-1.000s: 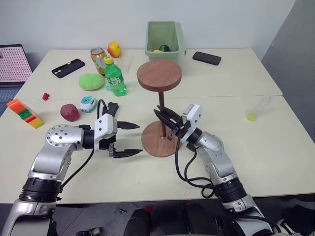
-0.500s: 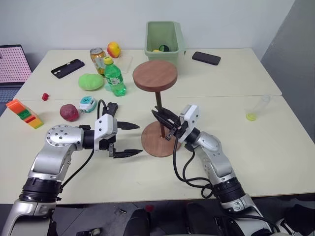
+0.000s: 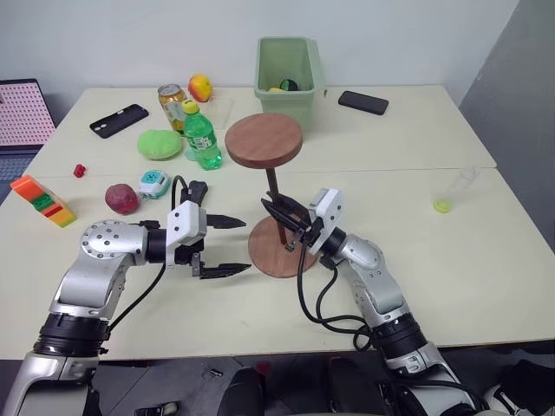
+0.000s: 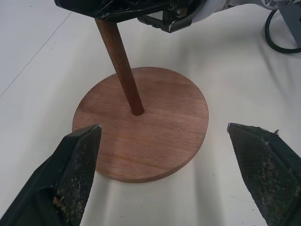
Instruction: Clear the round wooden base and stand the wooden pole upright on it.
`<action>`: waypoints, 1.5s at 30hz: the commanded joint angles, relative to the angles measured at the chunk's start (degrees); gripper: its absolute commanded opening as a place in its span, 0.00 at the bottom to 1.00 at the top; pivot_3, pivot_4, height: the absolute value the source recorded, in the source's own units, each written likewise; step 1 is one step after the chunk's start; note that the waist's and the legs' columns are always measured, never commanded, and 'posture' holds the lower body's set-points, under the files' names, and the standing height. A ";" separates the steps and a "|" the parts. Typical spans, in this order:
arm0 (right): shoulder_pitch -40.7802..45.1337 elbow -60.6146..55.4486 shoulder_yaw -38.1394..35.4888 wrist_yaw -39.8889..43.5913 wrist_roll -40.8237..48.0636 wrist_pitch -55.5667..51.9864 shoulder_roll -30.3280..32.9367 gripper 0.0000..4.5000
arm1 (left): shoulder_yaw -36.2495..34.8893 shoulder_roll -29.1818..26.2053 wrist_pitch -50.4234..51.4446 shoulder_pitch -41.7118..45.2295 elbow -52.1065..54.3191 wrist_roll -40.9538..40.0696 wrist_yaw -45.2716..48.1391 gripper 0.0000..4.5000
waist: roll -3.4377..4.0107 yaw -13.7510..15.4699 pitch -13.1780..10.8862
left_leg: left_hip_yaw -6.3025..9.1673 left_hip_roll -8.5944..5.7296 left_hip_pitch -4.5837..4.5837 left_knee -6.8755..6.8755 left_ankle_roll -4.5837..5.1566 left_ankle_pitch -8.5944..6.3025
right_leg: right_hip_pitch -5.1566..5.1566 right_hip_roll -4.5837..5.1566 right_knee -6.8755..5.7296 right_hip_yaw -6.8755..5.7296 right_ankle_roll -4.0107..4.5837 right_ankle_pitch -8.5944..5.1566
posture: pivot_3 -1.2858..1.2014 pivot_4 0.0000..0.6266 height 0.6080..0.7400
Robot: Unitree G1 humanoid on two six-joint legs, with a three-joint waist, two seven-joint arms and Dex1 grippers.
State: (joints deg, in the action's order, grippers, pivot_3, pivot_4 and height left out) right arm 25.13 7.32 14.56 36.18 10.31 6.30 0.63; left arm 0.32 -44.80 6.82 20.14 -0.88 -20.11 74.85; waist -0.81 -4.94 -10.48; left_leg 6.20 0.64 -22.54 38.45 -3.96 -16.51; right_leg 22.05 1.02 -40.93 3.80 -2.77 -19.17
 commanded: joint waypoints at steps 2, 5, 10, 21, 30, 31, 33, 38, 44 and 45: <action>-3.73 0.55 0.15 1.74 -0.48 0.09 2.83 0.06 | -0.47 -0.32 -0.79 0.04 1.20 -0.28 0.09 1.00 | -0.01 0.16 0.01 | 0.01 -0.01 0.00 0.00 0.00 0.00 | -0.02 0.01 0.02 -0.01 0.00 0.00 | 0.52 0.24 1.00; -4.14 0.58 0.19 2.20 -0.37 0.16 3.46 0.06 | -0.52 -0.41 -0.87 -0.10 1.25 -0.28 0.18 1.00 | -0.01 0.21 0.02 | 0.01 -0.02 0.05 0.00 0.01 -0.01 | -0.09 0.02 0.05 -0.01 0.00 0.00 | 0.52 0.24 1.00; -4.06 1.04 0.90 2.40 -0.54 -0.17 3.35 0.06 | -0.65 -0.57 -0.89 -0.29 1.34 -0.31 0.28 1.00 | -0.01 0.28 0.03 | 0.03 -0.02 0.08 -0.01 0.01 -0.01 | -0.15 0.02 0.08 -0.04 0.00 0.00 | 0.52 0.24 1.00; -3.59 0.26 1.16 2.44 -0.40 -2.30 3.78 0.21 | -0.68 -0.56 -0.90 -0.26 1.48 -0.29 0.39 1.00 | -0.02 0.30 0.03 | 0.04 -0.03 0.21 -0.06 0.02 -0.01 | -0.29 0.02 0.12 -0.04 0.00 0.00 | 0.52 0.24 1.00; -3.40 -2.16 -0.11 1.89 0.28 -4.34 4.58 0.61 | -0.33 0.12 -0.79 0.90 0.90 -0.27 0.29 1.00 | -0.02 0.14 0.01 | 0.01 0.01 0.18 -0.19 0.01 0.00 | -0.15 -0.01 0.10 -0.01 0.00 0.00 | 0.52 0.24 1.00; -3.35 -2.45 -0.59 1.90 0.49 -4.54 4.92 0.67 | -0.28 0.12 -0.87 0.91 0.85 -0.23 0.36 1.00 | -0.02 0.15 0.01 | 0.01 0.01 0.18 -0.23 0.00 0.00 | -0.14 0.00 0.11 -0.01 0.00 0.00 | 0.52 0.24 1.00; -3.45 -3.57 -1.44 2.16 1.19 -5.39 5.68 0.78 | -0.30 0.05 -0.93 0.86 0.81 -0.23 0.48 1.00 | -0.02 0.15 0.01 | 0.00 0.01 0.18 -0.25 -0.01 0.00 | -0.13 0.00 0.12 0.00 0.00 0.00 | 0.52 0.24 1.00; -5.78 -10.19 -3.44 5.61 4.16 -11.28 11.11 0.99 | -0.53 -0.20 1.82 1.21 1.58 -1.11 0.02 1.00 | -0.02 0.32 0.01 | -0.01 -0.01 0.17 -0.25 -0.02 0.01 | -0.13 0.02 0.12 0.01 0.00 0.00 | 0.52 0.24 1.00; -10.20 -22.83 -8.08 11.82 11.06 -25.42 25.56 0.99 | -1.38 -1.87 10.08 1.94 4.84 -4.85 1.14 1.00 | 0.00 0.65 -0.02 | 0.02 -0.05 0.08 -0.24 -0.01 0.01 | -0.15 0.06 0.21 -0.02 0.00 -0.01 | 0.52 0.24 1.00; -10.64 -24.21 -9.03 12.31 12.35 -27.05 27.33 0.99 | -1.48 -2.09 10.86 1.85 5.29 -5.10 1.09 1.00 | -0.01 0.65 -0.02 | 0.02 -0.04 0.08 -0.24 -0.01 0.01 | -0.16 0.05 0.23 -0.02 -0.01 -0.01 | 0.52 0.24 1.00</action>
State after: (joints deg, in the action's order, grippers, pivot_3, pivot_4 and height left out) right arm 14.58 -11.82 7.63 46.89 19.51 -17.78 26.45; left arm 0.35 -45.75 16.38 21.13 1.96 -23.56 75.70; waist -0.82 -4.29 -10.50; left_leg 6.22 0.61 -22.45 38.20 -3.96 -16.50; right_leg 21.88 1.06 -40.69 3.77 -2.78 -19.18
